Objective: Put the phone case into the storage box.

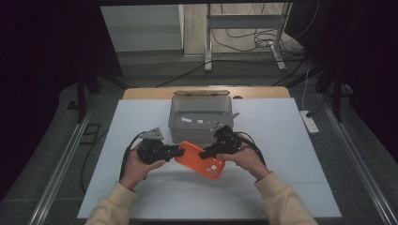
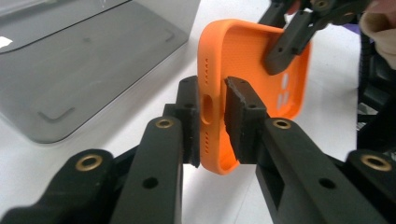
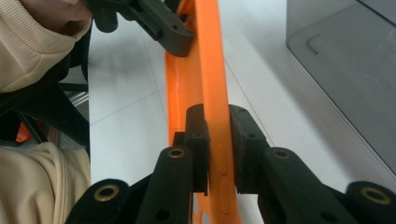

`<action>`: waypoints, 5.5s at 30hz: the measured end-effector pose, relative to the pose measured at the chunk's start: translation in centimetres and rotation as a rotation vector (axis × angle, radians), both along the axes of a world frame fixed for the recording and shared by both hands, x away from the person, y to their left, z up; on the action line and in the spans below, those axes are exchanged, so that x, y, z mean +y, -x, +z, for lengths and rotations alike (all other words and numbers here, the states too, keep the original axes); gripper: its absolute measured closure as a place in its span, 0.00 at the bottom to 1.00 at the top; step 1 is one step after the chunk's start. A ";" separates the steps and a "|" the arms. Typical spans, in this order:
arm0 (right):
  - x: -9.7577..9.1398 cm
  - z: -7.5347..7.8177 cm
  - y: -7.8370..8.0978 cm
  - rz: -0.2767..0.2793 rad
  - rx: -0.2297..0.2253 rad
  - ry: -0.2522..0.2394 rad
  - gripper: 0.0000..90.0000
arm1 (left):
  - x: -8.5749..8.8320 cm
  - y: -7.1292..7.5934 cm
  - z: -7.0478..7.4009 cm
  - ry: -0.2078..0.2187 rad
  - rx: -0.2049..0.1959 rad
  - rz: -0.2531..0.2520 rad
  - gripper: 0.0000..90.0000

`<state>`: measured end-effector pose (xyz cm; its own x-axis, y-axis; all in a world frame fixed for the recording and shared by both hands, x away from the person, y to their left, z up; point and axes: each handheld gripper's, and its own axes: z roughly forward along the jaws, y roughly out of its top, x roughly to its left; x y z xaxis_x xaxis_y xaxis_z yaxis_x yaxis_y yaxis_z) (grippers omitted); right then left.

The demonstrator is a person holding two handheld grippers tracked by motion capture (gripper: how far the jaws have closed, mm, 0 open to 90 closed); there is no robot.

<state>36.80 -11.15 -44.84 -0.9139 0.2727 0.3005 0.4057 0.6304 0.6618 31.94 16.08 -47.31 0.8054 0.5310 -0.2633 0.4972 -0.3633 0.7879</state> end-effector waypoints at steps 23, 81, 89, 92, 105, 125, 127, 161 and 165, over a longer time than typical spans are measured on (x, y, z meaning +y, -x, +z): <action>-0.4 0.8 0.3 -0.028 -0.054 0.002 0.89 | 0.2 0.8 0.2 0.008 -0.046 0.080 0.27; -1.3 2.0 1.1 -0.114 -0.183 0.045 0.89 | 2.7 6.2 -3.1 -0.108 -0.088 0.252 0.14; -1.4 2.2 1.1 -0.125 -0.185 0.034 0.89 | 3.5 6.5 -3.7 -0.101 -0.077 0.297 0.14; -1.4 2.2 1.1 -0.134 -0.171 0.033 0.89 | 3.6 6.5 -3.7 -0.099 -0.080 0.308 0.14; -1.6 2.4 1.2 -0.158 -0.193 0.034 0.89 | 3.5 6.2 -4.0 -0.097 -0.078 0.311 0.14; -1.8 3.5 2.1 -0.192 -0.225 0.029 0.89 | 3.3 6.1 -4.1 -0.101 -0.074 0.296 0.13; -1.9 3.6 2.0 -0.194 -0.228 0.023 0.89 | 3.3 6.1 -4.1 -0.104 -0.072 0.294 0.13; -3.1 6.4 2.5 -0.271 -0.268 -0.044 0.89 | 3.1 6.2 -4.1 -0.108 -0.071 0.287 0.13; -3.2 6.6 2.5 -0.278 -0.272 -0.046 0.89 | 3.1 6.2 -4.1 -0.110 -0.070 0.286 0.13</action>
<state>34.26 -14.34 -38.28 -0.8549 0.5133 0.0751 0.3630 0.4884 0.7936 25.78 19.18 -51.44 0.6335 0.7609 -0.1407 0.5372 -0.3015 0.7877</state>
